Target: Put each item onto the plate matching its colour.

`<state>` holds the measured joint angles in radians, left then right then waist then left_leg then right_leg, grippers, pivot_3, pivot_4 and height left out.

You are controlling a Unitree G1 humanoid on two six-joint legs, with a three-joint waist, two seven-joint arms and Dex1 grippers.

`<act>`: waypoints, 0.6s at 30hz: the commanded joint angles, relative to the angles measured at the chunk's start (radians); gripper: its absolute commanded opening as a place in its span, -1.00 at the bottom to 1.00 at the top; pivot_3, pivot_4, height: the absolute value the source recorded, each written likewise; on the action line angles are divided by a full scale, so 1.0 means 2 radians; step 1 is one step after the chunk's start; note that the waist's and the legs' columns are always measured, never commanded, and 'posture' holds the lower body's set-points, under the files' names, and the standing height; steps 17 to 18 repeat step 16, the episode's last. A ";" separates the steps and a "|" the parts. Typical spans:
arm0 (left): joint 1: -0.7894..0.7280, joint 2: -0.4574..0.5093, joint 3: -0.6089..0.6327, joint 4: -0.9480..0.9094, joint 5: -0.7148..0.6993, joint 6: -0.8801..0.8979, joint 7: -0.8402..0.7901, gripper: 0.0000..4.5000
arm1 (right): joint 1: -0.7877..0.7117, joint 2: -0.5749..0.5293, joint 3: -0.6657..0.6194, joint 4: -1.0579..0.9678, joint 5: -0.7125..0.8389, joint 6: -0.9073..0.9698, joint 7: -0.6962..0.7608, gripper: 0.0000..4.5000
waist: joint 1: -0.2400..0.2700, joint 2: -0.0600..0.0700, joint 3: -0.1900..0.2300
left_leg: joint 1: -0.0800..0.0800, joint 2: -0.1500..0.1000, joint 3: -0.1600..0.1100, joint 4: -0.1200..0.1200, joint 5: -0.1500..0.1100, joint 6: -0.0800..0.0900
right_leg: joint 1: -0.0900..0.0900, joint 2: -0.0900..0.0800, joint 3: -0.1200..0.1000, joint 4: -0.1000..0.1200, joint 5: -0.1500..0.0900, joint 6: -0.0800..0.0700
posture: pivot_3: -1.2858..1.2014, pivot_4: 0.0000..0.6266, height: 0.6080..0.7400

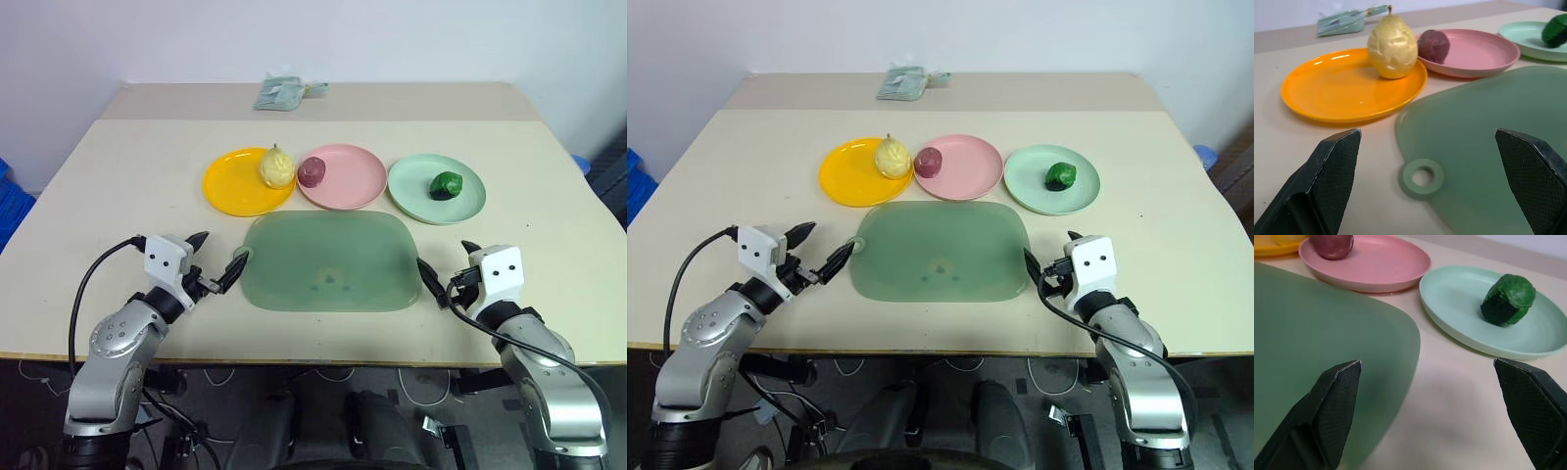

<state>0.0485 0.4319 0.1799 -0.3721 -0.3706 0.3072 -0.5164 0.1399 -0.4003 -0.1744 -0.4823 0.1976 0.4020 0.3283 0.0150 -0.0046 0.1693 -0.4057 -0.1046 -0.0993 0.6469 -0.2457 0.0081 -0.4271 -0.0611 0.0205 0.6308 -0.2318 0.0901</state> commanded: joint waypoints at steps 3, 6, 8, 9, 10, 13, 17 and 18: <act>-0.002 0.003 0.010 -0.020 -0.012 -0.009 -0.005 1.00 | 0.007 -0.003 -0.012 -0.039 0.006 0.000 -0.001 0.96 | -0.001 0.000 0.000 | 0.000 0.000 0.000 0.000 0.000 0.000 | 0.000 0.000 0.000 0.000 0.000 0.000 | 0.03 -0.52 1.00; -0.001 0.005 0.010 -0.020 -0.022 -0.006 -0.013 1.00 | 0.009 -0.004 -0.013 -0.044 0.006 0.005 -0.002 0.96 | -0.001 0.000 0.000 | 0.000 0.000 0.000 0.000 0.000 0.000 | 0.000 0.000 0.000 0.000 0.000 0.000 | 0.03 -0.52 1.00; 0.001 0.008 0.008 -0.021 -0.023 -0.007 -0.017 1.00 | 0.010 -0.004 -0.015 -0.046 0.007 0.008 -0.002 0.96 | -0.001 0.000 0.000 | 0.000 0.000 0.000 0.000 0.000 0.000 | 0.000 0.000 0.000 0.000 0.000 0.000 | 0.03 -0.52 1.00; 0.002 0.009 0.007 -0.021 -0.024 -0.006 -0.018 1.00 | 0.011 -0.004 -0.015 -0.047 0.007 0.009 -0.002 0.96 | -0.001 0.000 0.000 | 0.000 0.000 0.000 0.000 0.000 0.000 | 0.000 0.000 0.000 0.000 0.000 0.000 | 0.03 -0.52 1.00; 0.002 0.009 0.007 -0.020 -0.024 -0.007 -0.019 1.00 | 0.011 -0.004 -0.016 -0.048 0.008 0.010 -0.002 0.96 | -0.001 0.000 0.000 | 0.000 0.000 0.000 0.000 0.000 0.000 | 0.000 0.000 0.000 0.000 0.000 0.000 | 0.03 -0.52 1.00; 0.005 0.009 0.006 -0.012 -0.022 -0.015 -0.026 1.00 | 0.015 -0.004 -0.019 -0.051 0.008 0.012 -0.002 0.96 | 0.000 0.000 0.000 | 0.000 0.000 0.000 0.000 0.000 0.000 | 0.000 0.000 0.000 0.000 0.000 0.000 | 0.03 -0.52 1.00; 0.004 0.009 0.007 -0.006 -0.023 -0.020 -0.033 1.00 | 0.018 -0.004 -0.021 -0.052 0.008 0.013 -0.001 0.96 | -0.001 0.000 0.000 | 0.000 0.000 0.000 0.000 0.000 0.000 | 0.000 0.000 0.000 0.000 0.000 0.000 | 0.03 -0.52 1.00; 0.004 0.009 0.007 -0.006 -0.023 -0.020 -0.033 1.00 | 0.018 -0.004 -0.021 -0.052 0.008 0.013 -0.001 0.96 | -0.001 0.000 0.000 | 0.000 0.000 0.000 0.000 0.000 0.000 | 0.000 0.000 0.000 0.000 0.000 0.000 | 0.03 -0.52 1.00</act>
